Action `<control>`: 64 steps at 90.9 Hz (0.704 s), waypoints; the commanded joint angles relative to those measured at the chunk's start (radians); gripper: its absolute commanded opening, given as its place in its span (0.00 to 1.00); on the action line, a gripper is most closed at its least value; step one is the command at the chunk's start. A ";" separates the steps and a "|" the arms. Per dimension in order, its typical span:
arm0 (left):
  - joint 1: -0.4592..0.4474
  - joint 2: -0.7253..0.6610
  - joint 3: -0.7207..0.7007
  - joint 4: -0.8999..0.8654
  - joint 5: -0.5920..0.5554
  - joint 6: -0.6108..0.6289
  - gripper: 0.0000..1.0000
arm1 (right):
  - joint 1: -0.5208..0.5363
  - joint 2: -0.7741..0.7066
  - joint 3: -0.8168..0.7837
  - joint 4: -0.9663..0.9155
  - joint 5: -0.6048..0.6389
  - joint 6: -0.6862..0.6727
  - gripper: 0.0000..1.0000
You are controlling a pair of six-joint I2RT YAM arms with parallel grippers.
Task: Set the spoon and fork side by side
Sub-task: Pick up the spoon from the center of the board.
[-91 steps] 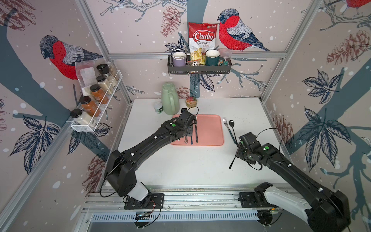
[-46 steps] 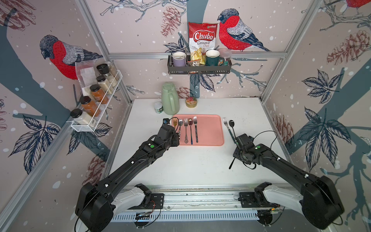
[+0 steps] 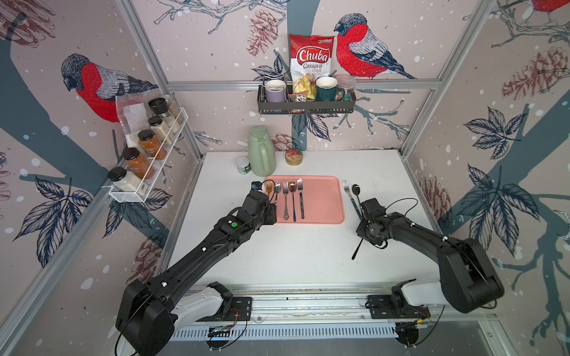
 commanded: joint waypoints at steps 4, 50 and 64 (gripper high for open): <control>0.004 0.005 0.005 0.030 0.002 0.002 0.62 | -0.001 0.042 0.001 -0.007 -0.021 -0.012 0.30; 0.003 0.056 0.024 0.041 0.005 0.012 0.63 | 0.090 -0.053 0.281 -0.311 0.116 -0.122 0.02; 0.004 0.056 0.028 0.031 0.005 0.017 0.63 | 0.118 0.009 0.441 -0.382 0.103 -0.198 0.01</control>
